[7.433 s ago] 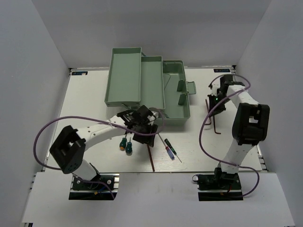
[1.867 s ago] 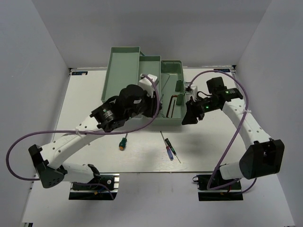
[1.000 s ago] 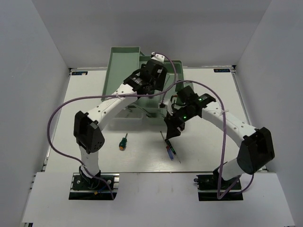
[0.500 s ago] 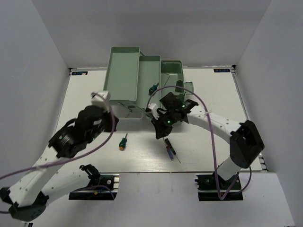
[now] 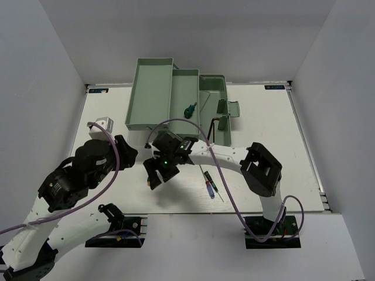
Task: Sort the tools into containers
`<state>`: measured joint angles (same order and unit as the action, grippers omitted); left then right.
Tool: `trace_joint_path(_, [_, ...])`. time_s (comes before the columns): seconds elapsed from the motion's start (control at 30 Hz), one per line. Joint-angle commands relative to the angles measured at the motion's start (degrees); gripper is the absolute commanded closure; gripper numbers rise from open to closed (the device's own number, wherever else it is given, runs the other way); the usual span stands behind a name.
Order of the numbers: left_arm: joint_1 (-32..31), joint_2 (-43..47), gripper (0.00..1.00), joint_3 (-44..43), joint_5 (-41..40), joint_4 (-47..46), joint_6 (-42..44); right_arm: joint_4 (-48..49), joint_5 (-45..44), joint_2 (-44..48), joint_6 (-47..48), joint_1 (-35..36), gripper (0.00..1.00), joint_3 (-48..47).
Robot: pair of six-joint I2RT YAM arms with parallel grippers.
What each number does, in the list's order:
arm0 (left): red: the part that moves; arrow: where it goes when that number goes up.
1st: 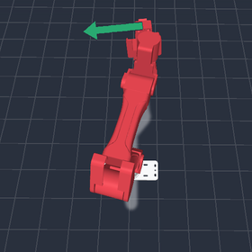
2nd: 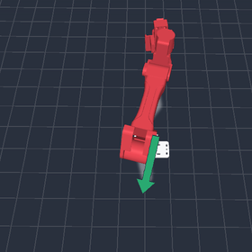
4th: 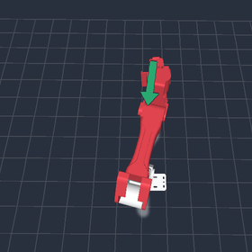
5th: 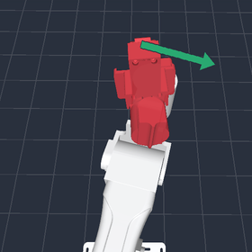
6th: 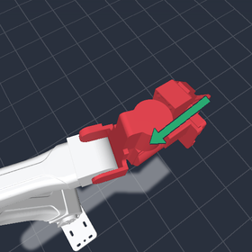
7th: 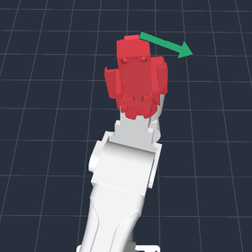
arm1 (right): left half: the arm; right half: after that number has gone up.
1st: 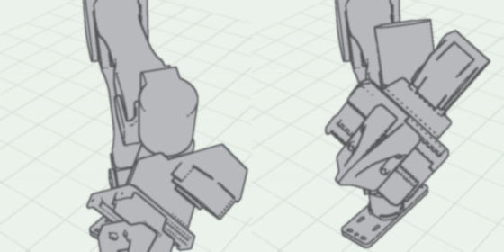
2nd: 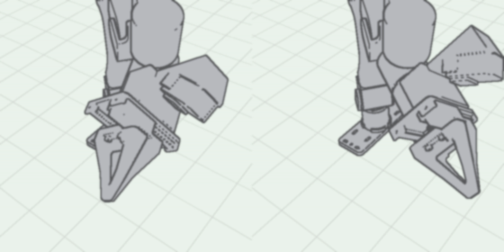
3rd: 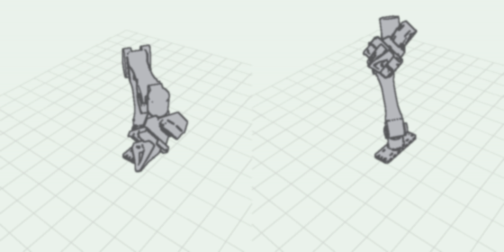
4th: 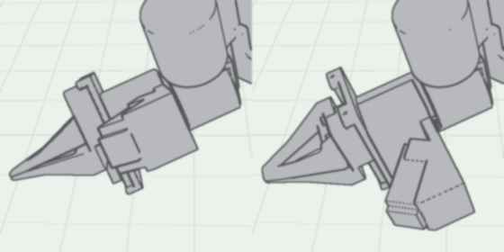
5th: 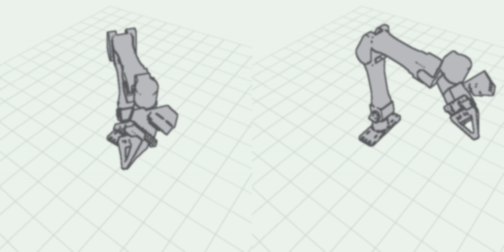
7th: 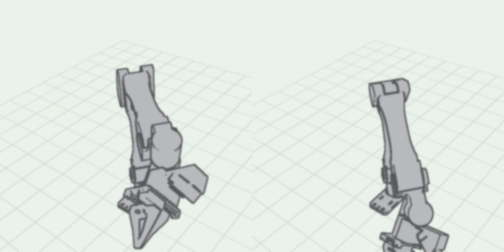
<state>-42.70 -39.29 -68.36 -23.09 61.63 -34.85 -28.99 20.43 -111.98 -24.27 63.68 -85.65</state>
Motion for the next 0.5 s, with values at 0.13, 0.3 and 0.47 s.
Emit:
trace_joint_path(0.13, [0.2,1.9,0.43,-3.9,-2.2,3.2,1.6,5.7,-12.8,-4.9,-15.4,2.8,0.15,-6.5])
trace_joint_path(0.3, [0.2,3.1,0.43,-3.9,-1.6,4.6,1.1,7.3,-18.6,-10.2,-15.3,4.9,0.15,-9.3])
trace_joint_path(0.47, [0.2,4.2,0.43,-3.9,-1.6,6.3,0.6,6.7,-29.6,-13.3,-13.3,5.9,0.17,-13.2])
